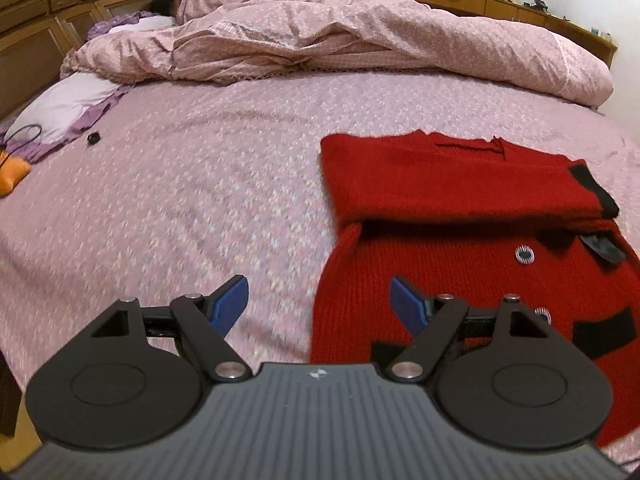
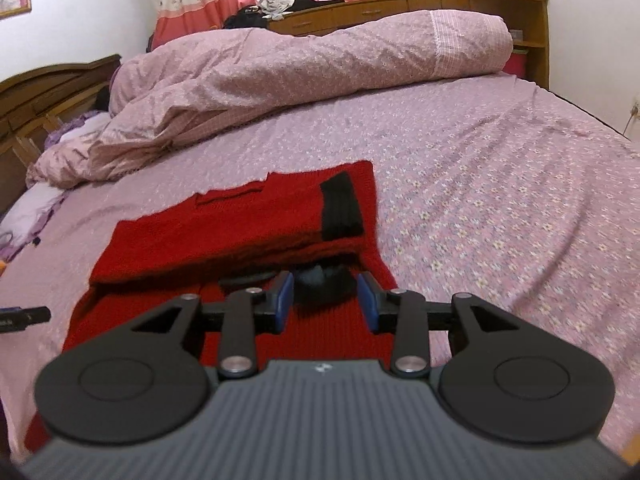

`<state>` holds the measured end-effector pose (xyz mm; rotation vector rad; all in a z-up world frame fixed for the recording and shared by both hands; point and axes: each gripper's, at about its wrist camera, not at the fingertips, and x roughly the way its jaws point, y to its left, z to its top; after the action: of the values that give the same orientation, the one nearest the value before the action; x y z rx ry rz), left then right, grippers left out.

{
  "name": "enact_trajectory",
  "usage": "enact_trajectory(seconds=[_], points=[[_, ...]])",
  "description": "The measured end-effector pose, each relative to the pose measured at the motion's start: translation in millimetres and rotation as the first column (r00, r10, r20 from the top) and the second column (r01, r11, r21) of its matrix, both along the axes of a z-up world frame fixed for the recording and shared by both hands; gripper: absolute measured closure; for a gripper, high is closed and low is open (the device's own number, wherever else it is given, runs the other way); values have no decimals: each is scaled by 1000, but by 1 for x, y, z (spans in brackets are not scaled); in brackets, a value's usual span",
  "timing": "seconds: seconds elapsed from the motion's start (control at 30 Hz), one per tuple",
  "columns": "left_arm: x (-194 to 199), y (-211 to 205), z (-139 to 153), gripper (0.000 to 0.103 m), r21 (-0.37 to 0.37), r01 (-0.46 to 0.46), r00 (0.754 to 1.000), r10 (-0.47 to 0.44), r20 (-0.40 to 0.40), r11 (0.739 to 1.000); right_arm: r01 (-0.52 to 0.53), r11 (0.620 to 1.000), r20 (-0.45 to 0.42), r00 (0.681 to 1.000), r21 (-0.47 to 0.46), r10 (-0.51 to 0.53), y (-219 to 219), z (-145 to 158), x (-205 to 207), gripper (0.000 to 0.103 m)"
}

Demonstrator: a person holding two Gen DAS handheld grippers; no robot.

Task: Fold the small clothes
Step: 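Open the right tool and lift it away from the sleeve, then move both tools to the cardigan hem and close on it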

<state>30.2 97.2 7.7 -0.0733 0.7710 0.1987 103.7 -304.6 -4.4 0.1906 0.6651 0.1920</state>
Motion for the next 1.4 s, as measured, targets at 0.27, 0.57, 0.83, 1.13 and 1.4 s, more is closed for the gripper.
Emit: enact_trajectory(seconds=[0.27, 0.57, 0.83, 1.13, 1.4], points=[[-41, 0, -20, 21, -22, 1, 998, -3, -59, 1000, -3, 998, -63, 998, -62, -1, -13, -14, -32, 55], [-55, 4, -44, 21, -85, 38, 989, -50, -138, 996, 16, 994, -148, 988, -109, -32, -37, -38, -54, 55], [-52, -5, -53, 26, -140, 111, 977, -134, -164, 984, 2, 997, -216, 976, -72, -18, -41, -55, -55, 55], [-49, -11, -59, 29, -171, 150, 966, -181, -183, 974, -31, 998, -236, 972, -61, 16, -35, -64, -57, 52], [-34, -12, -68, 29, -148, 180, 960, -207, -187, 972, -48, 998, -225, 974, -31, 40, -38, -66, -52, 51]])
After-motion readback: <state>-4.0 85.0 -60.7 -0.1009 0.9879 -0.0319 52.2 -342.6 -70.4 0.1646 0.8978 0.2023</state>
